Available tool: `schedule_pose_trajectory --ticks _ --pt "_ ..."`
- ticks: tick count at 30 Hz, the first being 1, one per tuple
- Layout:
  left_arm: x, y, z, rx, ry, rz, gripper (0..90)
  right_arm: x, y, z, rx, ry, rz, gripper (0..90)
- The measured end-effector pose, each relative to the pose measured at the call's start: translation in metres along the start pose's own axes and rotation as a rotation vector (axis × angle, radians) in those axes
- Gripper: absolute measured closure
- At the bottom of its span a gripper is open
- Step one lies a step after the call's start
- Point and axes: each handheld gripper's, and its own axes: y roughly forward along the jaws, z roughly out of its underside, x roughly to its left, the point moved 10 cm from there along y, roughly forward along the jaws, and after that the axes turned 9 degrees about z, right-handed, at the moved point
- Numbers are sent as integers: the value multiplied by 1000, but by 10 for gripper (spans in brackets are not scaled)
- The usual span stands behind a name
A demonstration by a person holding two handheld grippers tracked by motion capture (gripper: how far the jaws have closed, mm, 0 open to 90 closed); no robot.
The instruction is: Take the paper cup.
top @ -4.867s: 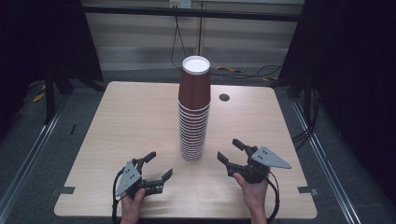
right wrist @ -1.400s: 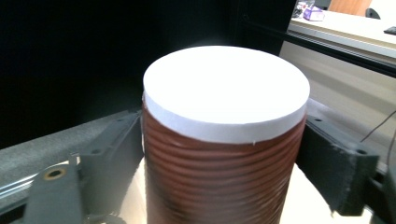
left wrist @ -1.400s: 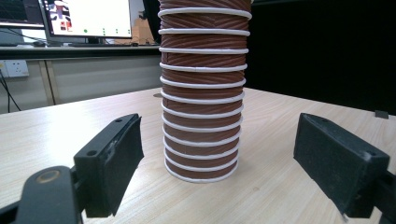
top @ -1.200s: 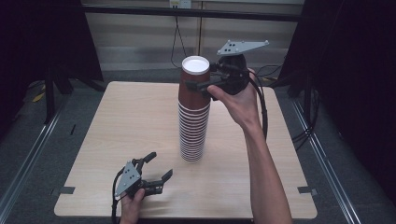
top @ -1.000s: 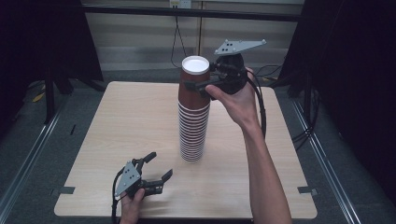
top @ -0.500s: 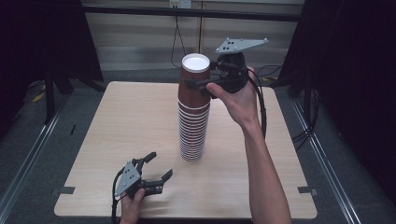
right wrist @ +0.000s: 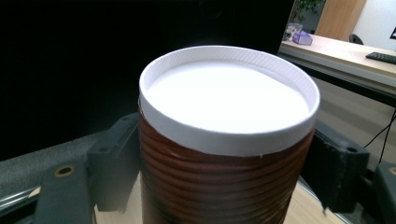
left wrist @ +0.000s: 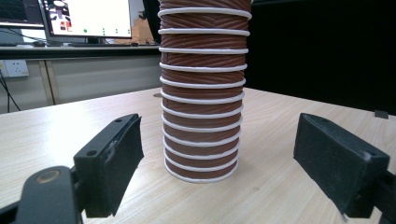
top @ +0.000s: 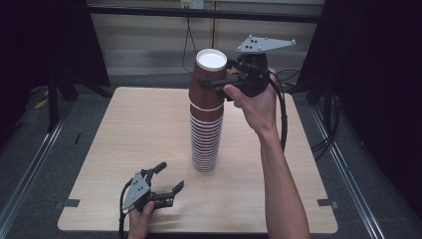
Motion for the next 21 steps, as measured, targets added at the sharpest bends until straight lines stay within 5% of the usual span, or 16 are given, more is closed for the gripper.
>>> schedule_pose_trajectory --ticks 21 --pt "0 0 0 1 0 0 154 -4 -17 -22 -161 62 25 219"
